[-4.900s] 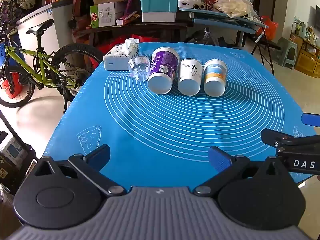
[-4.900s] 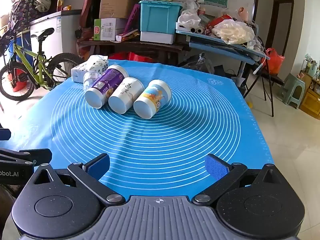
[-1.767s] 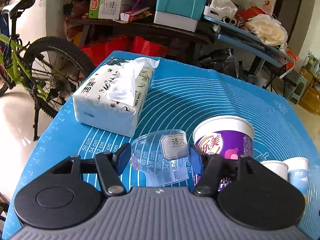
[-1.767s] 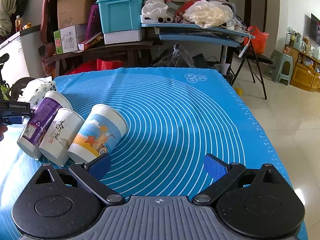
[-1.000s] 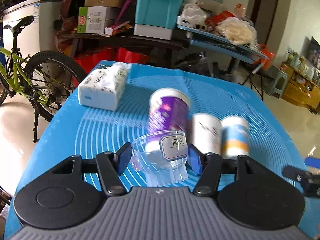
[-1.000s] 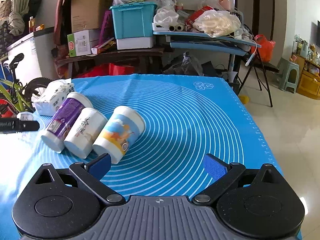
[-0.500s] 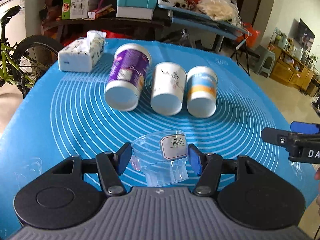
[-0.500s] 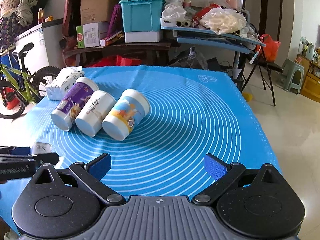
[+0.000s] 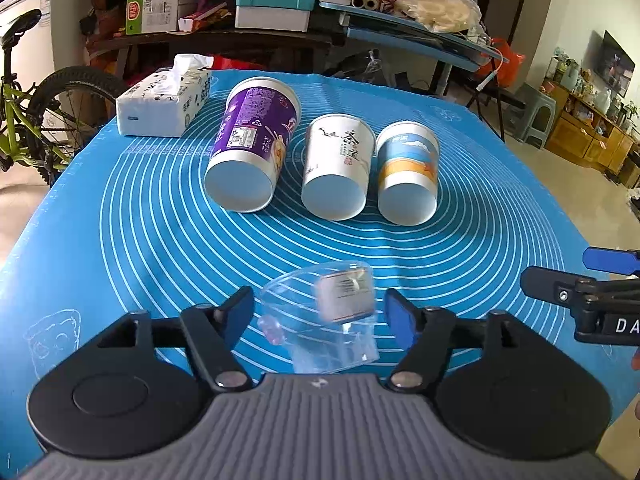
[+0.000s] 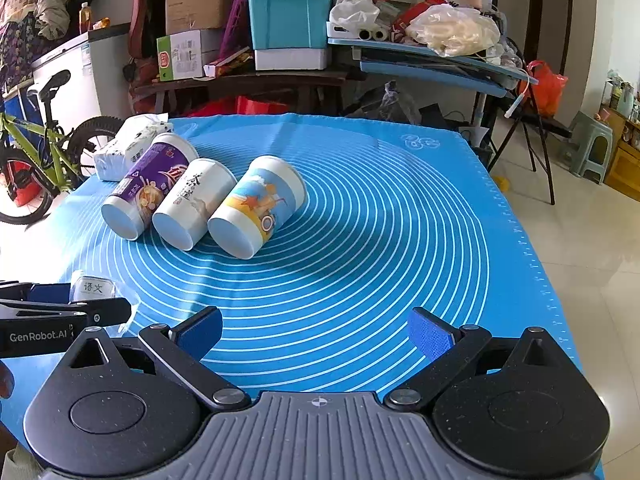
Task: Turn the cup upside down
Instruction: 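Lift the clear cup with the left tool and carry it toward the right tool, then grasp the clear cup with the right tool while the left tool opens and releases it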
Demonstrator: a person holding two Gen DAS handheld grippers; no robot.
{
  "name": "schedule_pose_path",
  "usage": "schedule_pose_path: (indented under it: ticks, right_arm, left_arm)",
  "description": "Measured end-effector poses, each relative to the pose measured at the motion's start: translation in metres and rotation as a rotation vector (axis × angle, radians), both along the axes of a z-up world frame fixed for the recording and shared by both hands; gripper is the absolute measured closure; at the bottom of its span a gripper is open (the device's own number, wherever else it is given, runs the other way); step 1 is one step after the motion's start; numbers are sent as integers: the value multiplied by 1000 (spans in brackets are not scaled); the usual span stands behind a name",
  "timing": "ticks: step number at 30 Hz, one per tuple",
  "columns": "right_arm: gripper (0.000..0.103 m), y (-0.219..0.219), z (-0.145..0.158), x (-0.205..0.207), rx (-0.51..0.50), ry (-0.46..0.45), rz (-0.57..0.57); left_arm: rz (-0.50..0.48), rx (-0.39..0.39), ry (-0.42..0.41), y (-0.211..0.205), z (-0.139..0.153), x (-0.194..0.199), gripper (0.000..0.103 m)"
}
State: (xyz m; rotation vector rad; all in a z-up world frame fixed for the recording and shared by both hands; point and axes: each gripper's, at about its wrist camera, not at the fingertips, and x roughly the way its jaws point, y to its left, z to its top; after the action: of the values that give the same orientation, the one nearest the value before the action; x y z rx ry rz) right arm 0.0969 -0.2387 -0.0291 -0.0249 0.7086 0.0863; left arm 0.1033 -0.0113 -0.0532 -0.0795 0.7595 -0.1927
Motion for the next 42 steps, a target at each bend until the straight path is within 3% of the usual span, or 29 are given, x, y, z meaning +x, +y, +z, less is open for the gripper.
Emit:
schedule_pose_path:
  ticks: [14,19,21,25,30,36,42]
  right_arm:
    - [2,3,1,-1,-9,1,10]
    - [2,10,8,0,-65,-8,63]
    - [2,17,14,-1,-109,-16,107]
    - [1,39,29,-6,-264,-66,217]
    - [1,75,46,-9,-484,-119,371]
    - [0,136,39,-23,-913,-201,627]
    - [0,179,3,-44,-1346,-323,886]
  left_arm:
    - [2,-6,-6,2,4,-2,24]
    - [22,-25,-27,8,16,-12,20]
    - [43,-21,-36,11,21,-18,10]
    - [106,-14,-66,24,28,-33,7]
    - [209,58,-91,45,31,-42,7]
    - [305,82,-89,72,24,-50,6]
    - [327,98,-86,79,18,-52,6]
